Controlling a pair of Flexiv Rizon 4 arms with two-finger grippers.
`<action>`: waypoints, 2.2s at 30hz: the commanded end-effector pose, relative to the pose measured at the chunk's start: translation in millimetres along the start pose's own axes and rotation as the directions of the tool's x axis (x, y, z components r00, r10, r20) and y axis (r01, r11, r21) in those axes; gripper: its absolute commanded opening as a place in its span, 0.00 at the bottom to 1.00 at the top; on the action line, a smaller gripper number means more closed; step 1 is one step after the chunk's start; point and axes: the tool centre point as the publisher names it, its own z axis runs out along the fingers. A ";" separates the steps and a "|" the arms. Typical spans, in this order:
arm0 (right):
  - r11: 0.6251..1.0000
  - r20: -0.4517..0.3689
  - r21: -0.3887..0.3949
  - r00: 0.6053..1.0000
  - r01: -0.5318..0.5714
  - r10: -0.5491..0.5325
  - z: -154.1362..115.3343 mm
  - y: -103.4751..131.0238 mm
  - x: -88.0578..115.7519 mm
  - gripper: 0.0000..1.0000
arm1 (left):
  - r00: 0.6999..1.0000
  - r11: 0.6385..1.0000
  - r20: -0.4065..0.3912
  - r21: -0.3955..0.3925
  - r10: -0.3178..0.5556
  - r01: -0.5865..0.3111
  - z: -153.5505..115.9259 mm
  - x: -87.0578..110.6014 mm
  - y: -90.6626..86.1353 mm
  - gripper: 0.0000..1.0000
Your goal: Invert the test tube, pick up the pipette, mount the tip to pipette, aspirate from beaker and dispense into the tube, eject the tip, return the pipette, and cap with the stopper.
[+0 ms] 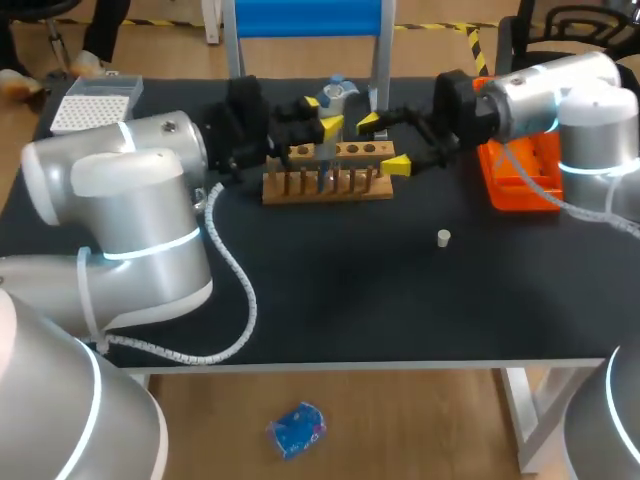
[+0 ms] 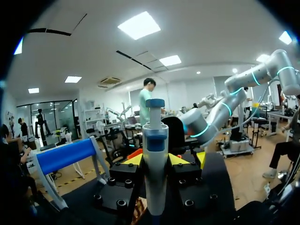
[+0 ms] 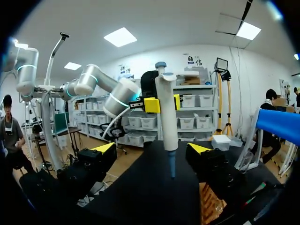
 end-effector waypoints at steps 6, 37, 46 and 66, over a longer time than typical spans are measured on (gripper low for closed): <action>0.993 0.218 0.108 0.973 0.053 -0.076 -44.0 46.0 2.6 1.00 | 0.975 0.992 0.217 -0.105 -0.046 0.070 -26.3 -44.1 -22.1 0.00; 0.970 0.436 0.187 0.898 -0.155 0.059 -50.5 41.7 -56.7 1.00 | 0.872 0.950 0.462 -0.166 -0.161 0.263 -6.1 -137.8 -6.3 0.00; 0.952 0.533 0.205 0.842 -0.228 0.086 -55.9 35.4 -106.1 1.00 | 0.803 0.912 0.551 -0.171 -0.225 0.373 6.4 -181.2 18.5 0.00; 0.926 0.586 0.258 0.807 -0.276 0.077 -29.3 24.2 -211.8 1.00 | 0.685 0.880 0.695 -0.165 -0.217 0.446 15.2 -257.6 57.1 0.00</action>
